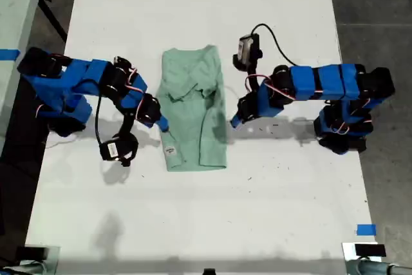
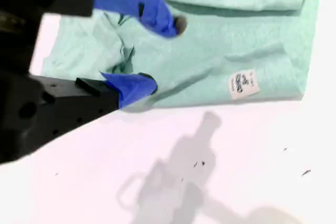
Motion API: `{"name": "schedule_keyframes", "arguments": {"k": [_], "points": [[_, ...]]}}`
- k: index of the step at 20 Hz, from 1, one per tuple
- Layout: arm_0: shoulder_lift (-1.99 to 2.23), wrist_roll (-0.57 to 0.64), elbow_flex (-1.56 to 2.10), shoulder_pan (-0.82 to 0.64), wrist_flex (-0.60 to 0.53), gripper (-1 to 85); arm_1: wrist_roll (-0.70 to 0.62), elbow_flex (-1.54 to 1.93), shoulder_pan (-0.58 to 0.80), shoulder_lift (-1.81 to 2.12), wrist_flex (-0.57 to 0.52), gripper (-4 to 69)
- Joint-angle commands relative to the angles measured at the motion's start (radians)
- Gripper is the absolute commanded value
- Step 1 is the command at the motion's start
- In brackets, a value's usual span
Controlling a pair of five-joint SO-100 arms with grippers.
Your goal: Fold t-shirt
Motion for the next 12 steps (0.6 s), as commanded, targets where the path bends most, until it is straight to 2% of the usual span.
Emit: {"name": "schedule_keyframes", "arguments": {"k": [1,2,3,4,5,6,9,12], "points": [[0.222,-0.052,0.204,0.005,-0.089,3.1,0.026,0.0,0.006,0.06,-0.002,4.4],[0.272,-0.052,0.265,0.012,-0.143,4.0,0.029,0.005,-0.006,0.051,-0.005,4.4],[0.295,-0.041,0.314,0.025,-0.196,12.1,0.049,0.005,-0.02,0.035,0.0,5.6],[0.29,-0.04,0.347,0.049,-0.235,29.8,0.067,0.005,-0.037,0.018,0.002,14.0],[0.275,-0.029,0.373,0.074,-0.287,34.2,0.083,0.003,-0.055,0.0,-0.003,25.2],[0.256,-0.026,0.39,0.095,-0.339,34.7,0.094,0.003,-0.074,-0.018,-0.014,31.8],[0.183,-0.023,0.396,0.121,-0.449,35.0,0.115,-0.023,-0.107,-0.089,-0.044,33.5],[0.063,-0.026,0.394,0.14,-0.558,34.2,0.129,-0.117,-0.13,-0.227,-0.029,33.8]]}}
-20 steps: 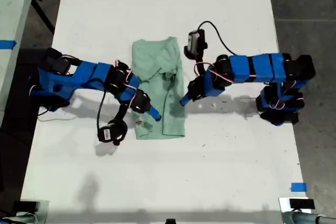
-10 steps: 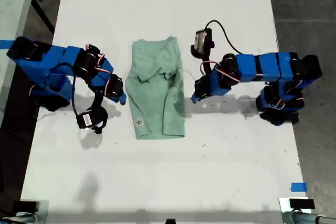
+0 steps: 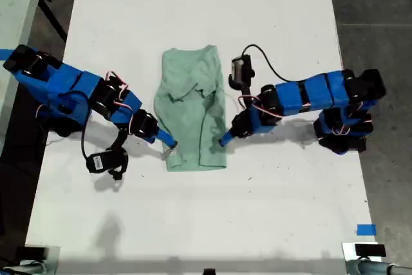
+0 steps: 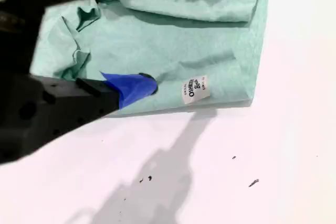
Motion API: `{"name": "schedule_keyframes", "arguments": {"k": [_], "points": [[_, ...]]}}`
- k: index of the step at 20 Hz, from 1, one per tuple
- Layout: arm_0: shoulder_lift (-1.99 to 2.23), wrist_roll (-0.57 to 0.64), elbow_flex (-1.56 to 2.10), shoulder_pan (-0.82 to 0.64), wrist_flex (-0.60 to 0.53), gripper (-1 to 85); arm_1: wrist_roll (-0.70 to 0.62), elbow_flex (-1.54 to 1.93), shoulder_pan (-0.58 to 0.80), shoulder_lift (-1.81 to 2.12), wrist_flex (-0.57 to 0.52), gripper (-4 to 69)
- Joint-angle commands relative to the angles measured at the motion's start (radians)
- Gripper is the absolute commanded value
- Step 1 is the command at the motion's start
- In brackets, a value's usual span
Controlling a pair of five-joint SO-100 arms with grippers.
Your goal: Fold t-shirt
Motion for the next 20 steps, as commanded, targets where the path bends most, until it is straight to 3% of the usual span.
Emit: {"name": "schedule_keyframes", "arguments": {"k": [1,9,12,14,16,17,20], "points": [[-0.098,-0.003,-0.015,0.028,-0.103,34.1,0.021,-0.126,-0.026,-0.089,-0.006,34.0],[-0.368,-0.081,-0.052,0.06,-0.252,33.6,0.034,-0.383,-0.067,-0.42,-0.009,34.5],[-0.506,-0.103,-0.121,0.055,-0.259,32.0,0.055,-0.431,-0.087,-0.512,-0.029,33.5],[-0.574,-0.11,-0.167,0.049,-0.253,27.0,0.081,-0.456,-0.095,-0.56,-0.029,25.8],[-0.594,-0.132,-0.186,0.028,-0.221,12.1,0.123,-0.476,-0.097,-0.581,-0.015,3.2],[-0.589,-0.135,-0.189,0.018,-0.196,2.2,0.127,-0.479,-0.097,-0.58,-0.014,1.3],[-0.526,-0.146,-0.196,0.023,-0.141,0.0,0.115,-0.515,-0.083,-0.546,0.055,-1.0]]}}
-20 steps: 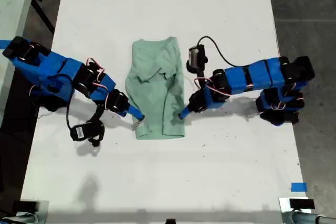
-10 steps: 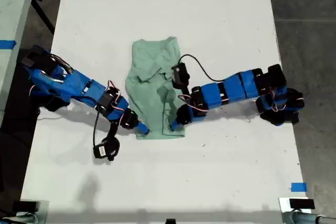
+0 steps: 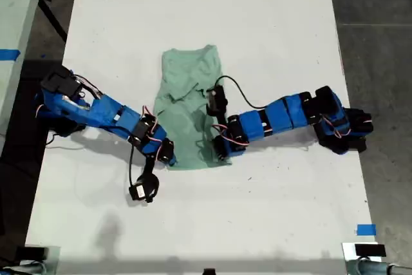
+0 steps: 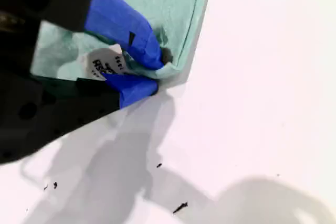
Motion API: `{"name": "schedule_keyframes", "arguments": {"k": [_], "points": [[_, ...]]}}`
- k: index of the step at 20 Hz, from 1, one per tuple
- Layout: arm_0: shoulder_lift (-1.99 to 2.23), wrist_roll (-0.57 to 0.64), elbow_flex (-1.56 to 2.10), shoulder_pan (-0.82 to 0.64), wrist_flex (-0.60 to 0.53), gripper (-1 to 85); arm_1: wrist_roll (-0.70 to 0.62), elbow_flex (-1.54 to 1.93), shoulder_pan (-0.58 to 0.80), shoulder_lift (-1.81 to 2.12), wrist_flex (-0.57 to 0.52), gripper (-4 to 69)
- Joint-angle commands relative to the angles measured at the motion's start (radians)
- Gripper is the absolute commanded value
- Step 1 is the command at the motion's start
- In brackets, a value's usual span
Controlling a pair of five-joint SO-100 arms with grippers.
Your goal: Fold t-shirt
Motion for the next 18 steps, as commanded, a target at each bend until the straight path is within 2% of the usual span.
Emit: {"name": "schedule_keyframes", "arguments": {"k": [1,5,8,15,18], "points": [[0.081,0.002,0.005,-0.011,0.055,0.0,-0.011,-0.032,0.011,0.072,0.061,-1.1],[0.204,0.038,0.005,-0.026,0.086,-0.1,-0.023,-0.034,0.054,0.184,0.075,-1.1],[0.304,0.063,0.005,-0.06,0.115,-0.1,-0.037,-0.034,0.084,0.233,0.044,-1.1],[0.376,0.081,-0.015,-0.02,0.072,-0.1,-0.037,-0.032,0.067,0.275,0.008,-1.1],[0.445,0.135,-0.017,-0.069,0.075,-0.1,-0.101,-0.021,0.147,0.33,-0.028,-1.1]]}}
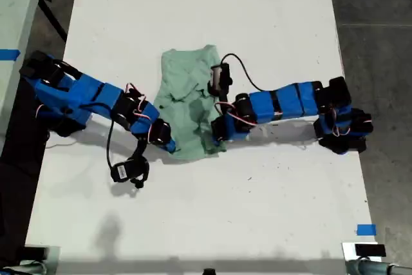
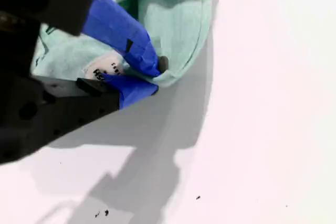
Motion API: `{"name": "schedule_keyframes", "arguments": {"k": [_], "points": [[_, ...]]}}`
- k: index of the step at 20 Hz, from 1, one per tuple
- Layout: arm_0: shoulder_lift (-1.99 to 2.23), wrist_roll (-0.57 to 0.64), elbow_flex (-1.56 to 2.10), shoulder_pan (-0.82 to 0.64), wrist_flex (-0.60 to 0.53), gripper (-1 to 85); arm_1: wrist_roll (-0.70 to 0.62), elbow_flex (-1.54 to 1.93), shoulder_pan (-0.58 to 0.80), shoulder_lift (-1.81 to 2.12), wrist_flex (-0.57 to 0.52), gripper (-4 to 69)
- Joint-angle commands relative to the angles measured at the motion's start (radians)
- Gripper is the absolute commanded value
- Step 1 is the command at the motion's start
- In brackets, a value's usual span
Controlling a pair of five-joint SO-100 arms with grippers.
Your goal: Fold t-shirt
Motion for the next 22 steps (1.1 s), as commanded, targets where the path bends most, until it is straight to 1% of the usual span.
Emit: {"name": "schedule_keyframes", "arguments": {"k": [1,6,10,13,15,17,18,19,20,21,22], "points": [[0.132,0.061,-0.035,-0.058,0.0,-0.1,-0.075,-0.02,0.097,0.156,-0.026,-1.1],[0.252,0.221,-0.006,-0.336,0.069,-0.1,-0.259,-0.017,0.333,0.215,-0.046,-1.1],[0.258,0.328,0.015,-0.551,0.084,-0.1,-0.357,-0.003,0.497,0.181,-0.129,-1.1],[0.239,0.379,0.021,-0.66,0.089,-0.1,-0.393,-0.003,0.574,0.138,-0.161,-1.1],[0.236,0.4,0.026,-0.699,0.084,-0.1,-0.407,-0.003,0.598,0.114,-0.192,-1.1],[0.235,0.426,0.041,-0.732,0.052,-0.1,-0.442,-0.031,0.615,0.072,-0.216,-1.2],[0.233,0.456,0.052,-0.753,0.029,-0.1,-0.457,-0.044,0.626,0.054,-0.232,0.7],[0.233,0.477,0.051,-0.779,0.025,1.6,-0.472,-0.064,0.64,0.037,-0.235,27.8],[0.242,0.506,0.052,-0.801,0.023,19.0,-0.526,-0.084,0.652,0.029,-0.244,42.2],[0.276,0.518,0.067,-0.827,0.018,26.8,-0.555,-0.103,0.676,0.031,-0.247,39.5],[0.336,0.531,0.104,-0.867,-0.009,28.1,-0.566,-0.127,0.709,0.037,-0.229,36.3]]}}
